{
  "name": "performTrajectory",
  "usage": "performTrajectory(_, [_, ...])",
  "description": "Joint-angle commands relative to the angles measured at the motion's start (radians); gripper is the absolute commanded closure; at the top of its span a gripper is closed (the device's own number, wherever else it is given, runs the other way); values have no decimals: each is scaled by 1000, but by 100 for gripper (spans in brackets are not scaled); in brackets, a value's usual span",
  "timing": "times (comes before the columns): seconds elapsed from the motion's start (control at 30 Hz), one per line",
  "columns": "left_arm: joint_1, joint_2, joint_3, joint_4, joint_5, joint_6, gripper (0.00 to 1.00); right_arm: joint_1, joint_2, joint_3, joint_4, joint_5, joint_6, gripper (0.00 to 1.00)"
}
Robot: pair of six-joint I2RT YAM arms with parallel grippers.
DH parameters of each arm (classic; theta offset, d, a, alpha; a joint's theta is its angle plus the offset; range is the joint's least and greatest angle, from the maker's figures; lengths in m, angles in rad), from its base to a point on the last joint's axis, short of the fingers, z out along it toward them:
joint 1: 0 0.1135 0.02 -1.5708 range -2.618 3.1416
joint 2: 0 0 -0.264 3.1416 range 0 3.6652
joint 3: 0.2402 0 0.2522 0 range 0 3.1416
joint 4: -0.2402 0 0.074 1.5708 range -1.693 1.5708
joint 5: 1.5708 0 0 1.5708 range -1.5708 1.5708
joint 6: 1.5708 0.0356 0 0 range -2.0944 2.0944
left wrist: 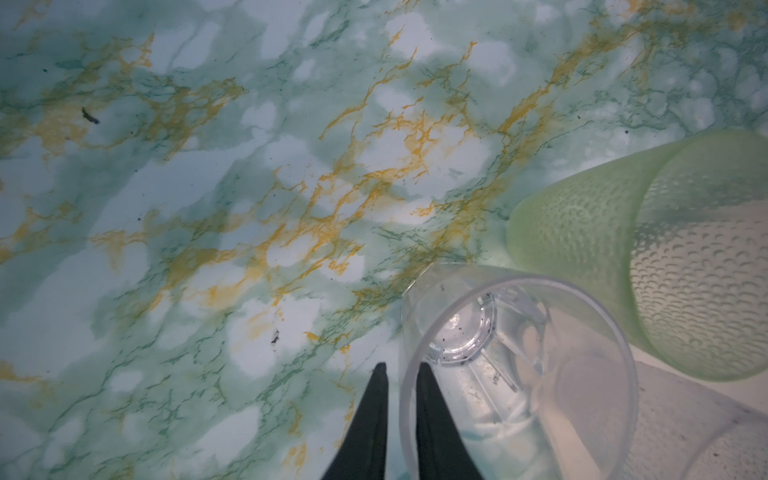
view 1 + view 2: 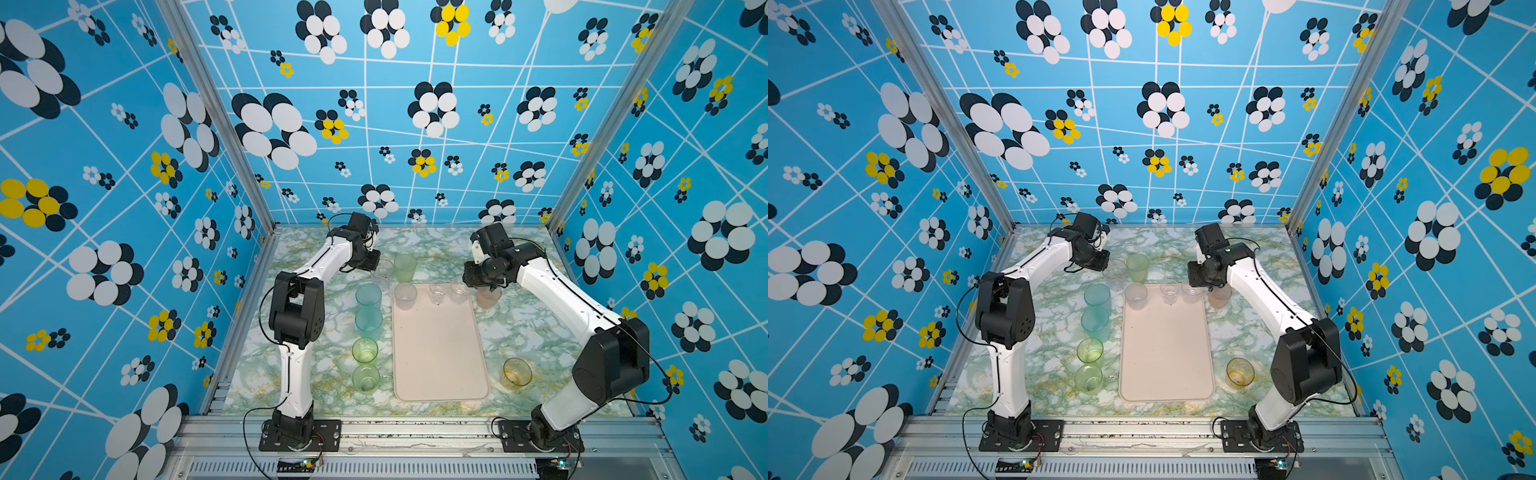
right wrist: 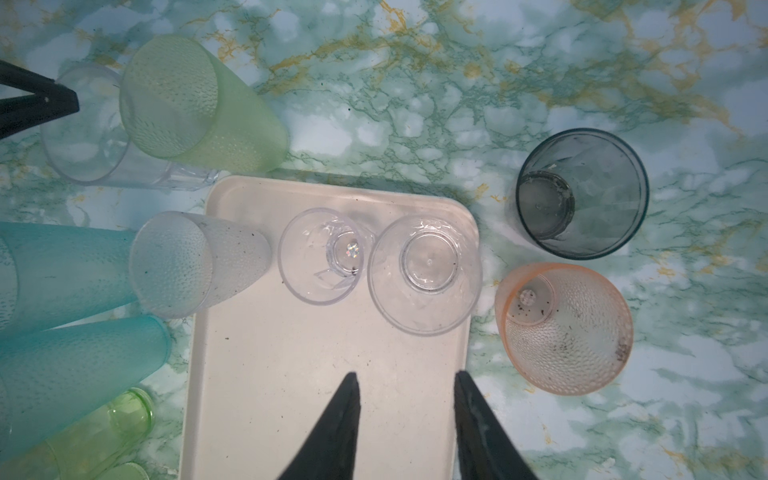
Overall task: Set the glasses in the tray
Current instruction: 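Close the left gripper on the clear ribbed tumbler and lift it, then carry the clear tumbler with the left gripper over the tray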
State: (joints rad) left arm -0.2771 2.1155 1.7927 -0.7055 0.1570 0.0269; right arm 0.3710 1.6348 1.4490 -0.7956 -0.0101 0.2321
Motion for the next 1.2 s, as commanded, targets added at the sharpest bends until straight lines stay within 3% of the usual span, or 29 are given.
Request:
performTrajectory(0.0, [-5, 40, 42, -40, -1, 21, 86, 6, 11, 14, 1, 10, 3, 60])
performTrajectory(0.1, [-4, 46, 43, -35, -11, 24, 93, 6, 5, 13, -2, 10, 3, 60])
performTrajectory(0.4, [-4, -43, -8, 66, -62, 7, 98, 6, -21, -17, 22, 10, 16, 60])
performTrajectory(0.77, [-25, -259, -11, 92, -102, 29, 99, 6, -65, -42, 30, 5, 21, 61])
performTrajectory(0.97, [-135, -436, -42, 15, -107, 62, 99, 6, -92, -73, 41, 19, 31, 61])
performTrajectory(1.17, [-285, -517, -79, -134, -145, 59, 99, -2, -142, -107, 48, 29, 44, 60])
